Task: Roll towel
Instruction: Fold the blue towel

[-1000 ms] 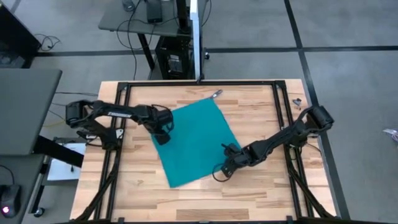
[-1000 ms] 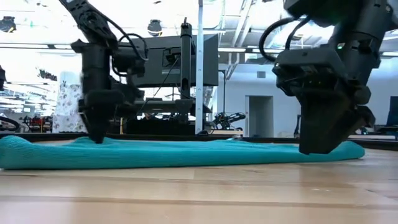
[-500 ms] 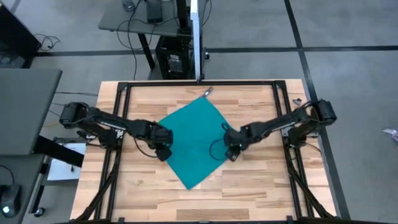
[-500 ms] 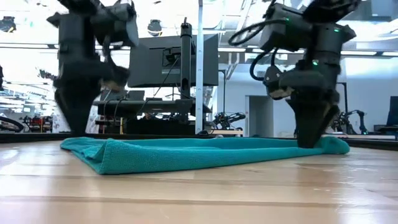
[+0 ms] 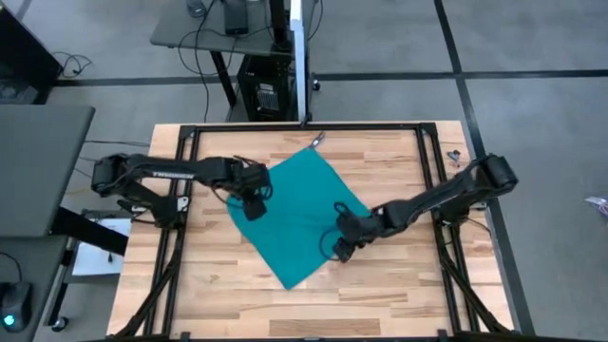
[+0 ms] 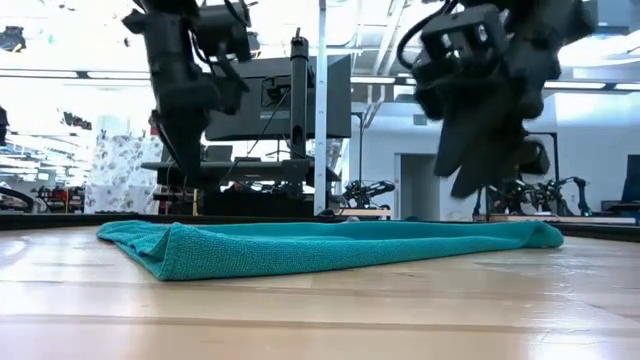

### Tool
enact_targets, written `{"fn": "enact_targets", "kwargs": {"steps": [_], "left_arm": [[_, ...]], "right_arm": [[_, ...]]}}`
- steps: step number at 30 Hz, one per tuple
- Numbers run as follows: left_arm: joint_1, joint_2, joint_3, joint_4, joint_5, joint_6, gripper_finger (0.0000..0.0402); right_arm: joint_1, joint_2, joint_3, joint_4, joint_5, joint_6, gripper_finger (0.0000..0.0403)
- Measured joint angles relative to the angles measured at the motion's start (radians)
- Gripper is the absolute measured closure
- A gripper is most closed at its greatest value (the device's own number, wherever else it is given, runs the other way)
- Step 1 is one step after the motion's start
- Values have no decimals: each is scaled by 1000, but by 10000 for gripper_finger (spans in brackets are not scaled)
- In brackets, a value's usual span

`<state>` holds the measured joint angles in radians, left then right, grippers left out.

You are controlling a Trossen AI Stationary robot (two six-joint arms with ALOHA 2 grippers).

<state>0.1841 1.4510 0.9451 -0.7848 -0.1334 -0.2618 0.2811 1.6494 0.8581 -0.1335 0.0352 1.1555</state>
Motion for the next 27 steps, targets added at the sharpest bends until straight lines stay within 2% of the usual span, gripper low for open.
{"fn": "enact_targets", "kwargs": {"steps": [6,13,20,27], "left_arm": [[42,128,0,86,42,145,251],[47,239,0,108,46,187,251],[46,241,2,101,55,172,251],[46,224,-2,61,79,152,251]], "right_arm": [[5,173,0,301,22,106,255],[87,249,29,349,32,172,255],[174,222,38,313,27,169,255],[112,95,38,215,5,99,255]]}}
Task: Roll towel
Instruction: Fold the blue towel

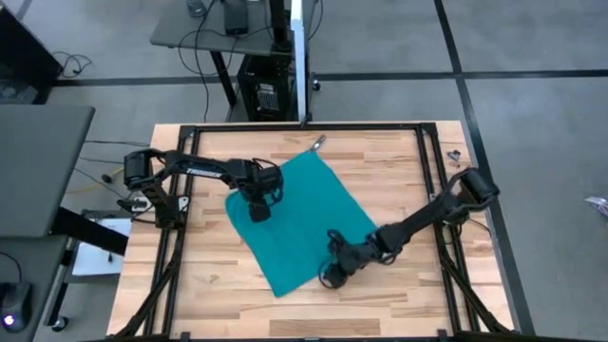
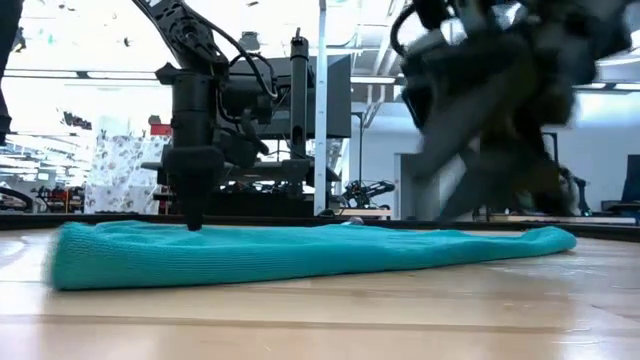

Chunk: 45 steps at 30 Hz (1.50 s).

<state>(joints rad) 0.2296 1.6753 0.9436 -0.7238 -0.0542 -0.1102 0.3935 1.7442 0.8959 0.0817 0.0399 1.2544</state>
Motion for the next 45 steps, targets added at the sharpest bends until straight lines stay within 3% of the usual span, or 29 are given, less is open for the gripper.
{"fn": "enact_targets", "kwargs": {"steps": [6,10,18,24,30,37,41,45], "left_arm": [[-17,-29,0,-56,17,1,251],[-23,-69,0,-61,18,-13,251],[-71,-91,-25,-117,33,-181,251],[-179,-95,-189,-12,16,-314,251],[-324,-129,-208,9,16,-472,251],[-463,-156,-200,143,42,-726,251],[-506,-155,-200,213,47,-790,251],[-506,-154,-142,100,49,-777,251]], "right_arm": [[-95,-80,0,-344,10,-55,255],[-132,-60,-1,-487,13,-85,255],[-147,-16,5,-521,16,-170,255],[-161,-20,3,-526,-1,-241,255],[-193,-19,3,-540,-13,-363,255],[-304,-19,2,-612,-37,-588,255],[-402,-18,19,-639,-52,-718,255],[-497,-20,95,-758,-145,-837,255]]}}
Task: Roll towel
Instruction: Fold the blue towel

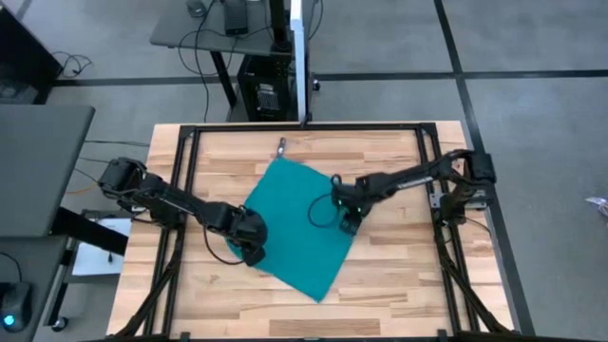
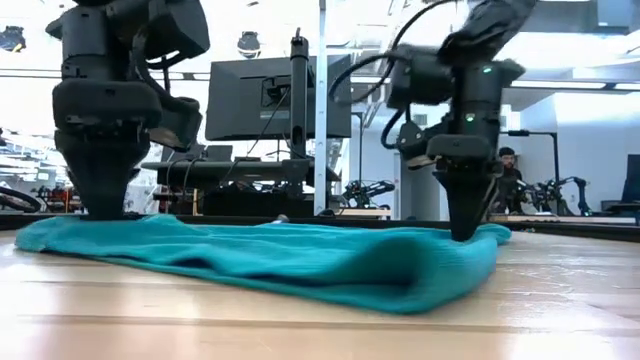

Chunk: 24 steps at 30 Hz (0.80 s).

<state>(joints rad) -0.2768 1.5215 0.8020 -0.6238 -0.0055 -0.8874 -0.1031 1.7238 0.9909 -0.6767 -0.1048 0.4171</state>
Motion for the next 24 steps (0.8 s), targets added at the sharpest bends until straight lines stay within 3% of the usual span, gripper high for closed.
{"fn": "enact_targets", "kwargs": {"steps": [4,9,13,16,24], "left_arm": [[33,0,117,-158,-11,116,251],[119,-2,204,-207,-134,317,251],[246,-2,179,-100,-145,484,251],[335,6,134,15,-126,574,251],[473,5,33,82,-122,690,251]], "right_arm": [[-8,-58,66,15,-95,82,255],[136,-84,68,204,-88,306,255],[300,-31,70,366,34,452,255],[390,44,69,384,153,548,255],[500,166,74,427,169,729,255]]}}
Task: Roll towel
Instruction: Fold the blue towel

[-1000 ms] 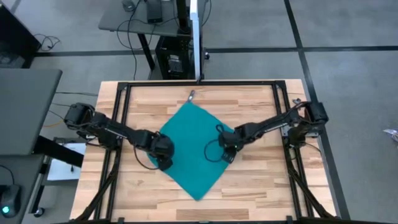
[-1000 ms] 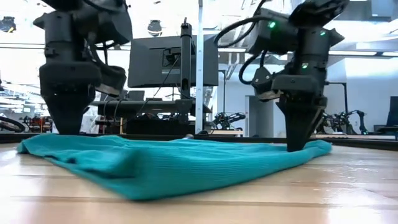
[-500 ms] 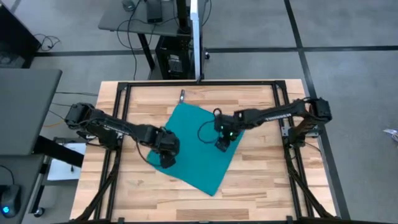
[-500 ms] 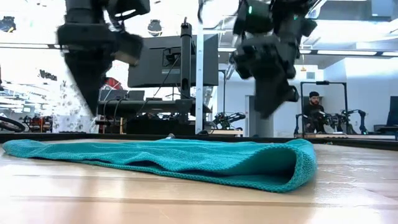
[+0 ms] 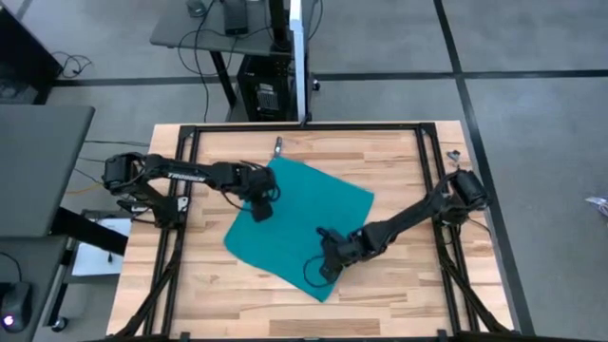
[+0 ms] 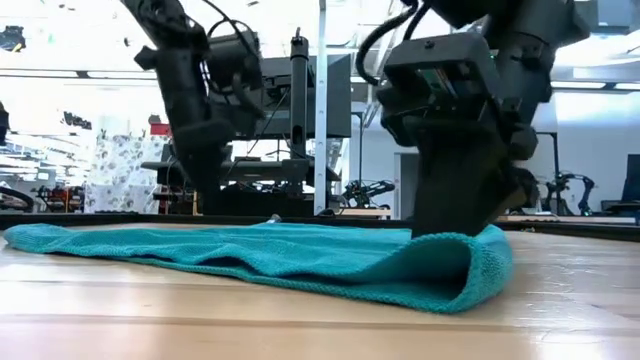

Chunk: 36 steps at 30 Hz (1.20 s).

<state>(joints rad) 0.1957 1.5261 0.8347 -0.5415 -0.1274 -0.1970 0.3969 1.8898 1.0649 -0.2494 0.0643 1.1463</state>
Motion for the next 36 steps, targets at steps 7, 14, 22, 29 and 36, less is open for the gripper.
{"fn": "enact_targets", "kwargs": {"steps": [7,14,22,29,36], "left_arm": [[47,0,-88,54,1,1,251],[40,-76,-32,-4,0,-31,251],[7,-150,-20,-129,38,-88,251],[-142,-71,-20,-133,110,-122,251],[-287,49,-20,-113,87,-228,251]], "right_arm": [[13,-30,-5,-18,-14,1,255],[-25,-162,-5,-56,-24,-94,255],[-154,-305,-4,-498,96,-250,255],[-336,-221,-67,-442,108,-377,255],[-394,-117,-114,-307,-16,-475,255]]}}
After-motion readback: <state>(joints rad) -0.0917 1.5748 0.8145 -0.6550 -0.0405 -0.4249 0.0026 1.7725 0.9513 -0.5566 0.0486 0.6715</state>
